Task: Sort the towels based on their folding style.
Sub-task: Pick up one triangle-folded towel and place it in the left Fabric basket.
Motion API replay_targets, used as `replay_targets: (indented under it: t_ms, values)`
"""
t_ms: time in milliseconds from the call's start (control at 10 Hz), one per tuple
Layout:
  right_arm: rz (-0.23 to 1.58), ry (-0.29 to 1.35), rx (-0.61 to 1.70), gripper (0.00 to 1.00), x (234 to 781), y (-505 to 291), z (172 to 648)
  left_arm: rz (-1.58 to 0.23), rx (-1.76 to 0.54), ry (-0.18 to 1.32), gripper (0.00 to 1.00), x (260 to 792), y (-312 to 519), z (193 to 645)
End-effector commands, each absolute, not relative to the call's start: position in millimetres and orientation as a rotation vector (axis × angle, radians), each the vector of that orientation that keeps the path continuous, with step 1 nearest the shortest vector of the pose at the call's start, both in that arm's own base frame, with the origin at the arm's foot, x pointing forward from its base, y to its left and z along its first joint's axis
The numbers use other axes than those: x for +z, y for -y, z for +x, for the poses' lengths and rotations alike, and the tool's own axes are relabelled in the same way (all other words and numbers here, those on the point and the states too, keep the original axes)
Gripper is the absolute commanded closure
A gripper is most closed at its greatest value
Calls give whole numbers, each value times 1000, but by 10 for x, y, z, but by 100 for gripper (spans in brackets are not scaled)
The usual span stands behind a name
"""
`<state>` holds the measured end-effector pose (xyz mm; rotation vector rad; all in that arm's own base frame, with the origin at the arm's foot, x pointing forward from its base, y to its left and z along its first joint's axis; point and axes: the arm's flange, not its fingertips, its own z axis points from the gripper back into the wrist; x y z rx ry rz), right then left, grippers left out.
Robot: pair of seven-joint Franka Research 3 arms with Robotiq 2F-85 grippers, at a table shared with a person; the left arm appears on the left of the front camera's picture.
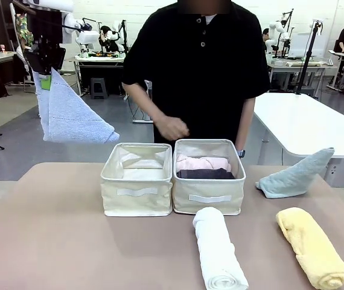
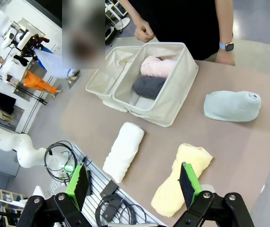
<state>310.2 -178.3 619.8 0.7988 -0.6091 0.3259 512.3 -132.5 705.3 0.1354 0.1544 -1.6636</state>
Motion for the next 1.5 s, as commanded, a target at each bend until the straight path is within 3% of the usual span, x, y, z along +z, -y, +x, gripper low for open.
replay_targets:
  t_ms: [0, 1300, 1400]
  values:
    - [816, 625, 343, 0, 6205, 1798, 3112, 141, -1663, -142, 84, 7067, 1326, 5116]
    - [816, 625, 343, 0, 6205, 1798, 3112, 135, -1664, -155, 84, 7051, 1326, 5124]
    - [816, 625, 343, 0, 6205, 1798, 3112, 152, -1745, -175, 84, 7014, 1374, 5192]
